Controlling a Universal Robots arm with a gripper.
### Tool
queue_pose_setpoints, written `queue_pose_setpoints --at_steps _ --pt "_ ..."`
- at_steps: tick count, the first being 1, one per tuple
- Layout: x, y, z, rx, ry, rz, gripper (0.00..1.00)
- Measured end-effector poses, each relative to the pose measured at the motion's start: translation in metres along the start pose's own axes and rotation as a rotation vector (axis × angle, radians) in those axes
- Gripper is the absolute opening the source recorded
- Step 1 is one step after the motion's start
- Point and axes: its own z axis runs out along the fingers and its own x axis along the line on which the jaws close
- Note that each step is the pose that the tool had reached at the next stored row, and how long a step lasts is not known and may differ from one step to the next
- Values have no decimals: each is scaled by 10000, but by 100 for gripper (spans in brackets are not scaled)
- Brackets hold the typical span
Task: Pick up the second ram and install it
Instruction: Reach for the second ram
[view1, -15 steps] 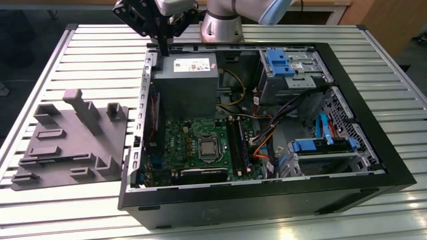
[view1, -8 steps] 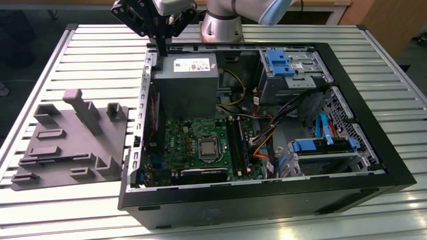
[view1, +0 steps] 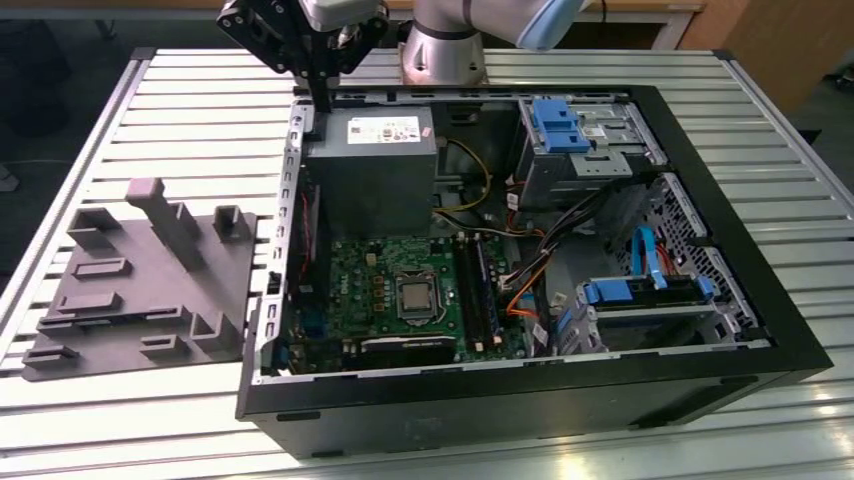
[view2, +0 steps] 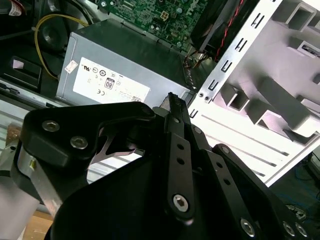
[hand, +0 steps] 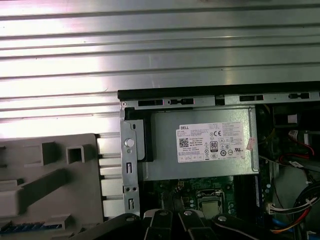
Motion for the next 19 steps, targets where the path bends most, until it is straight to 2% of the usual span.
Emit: queue_pose_setpoints --at_steps 19 --pt "132 -10 -4 0 -1 0 11"
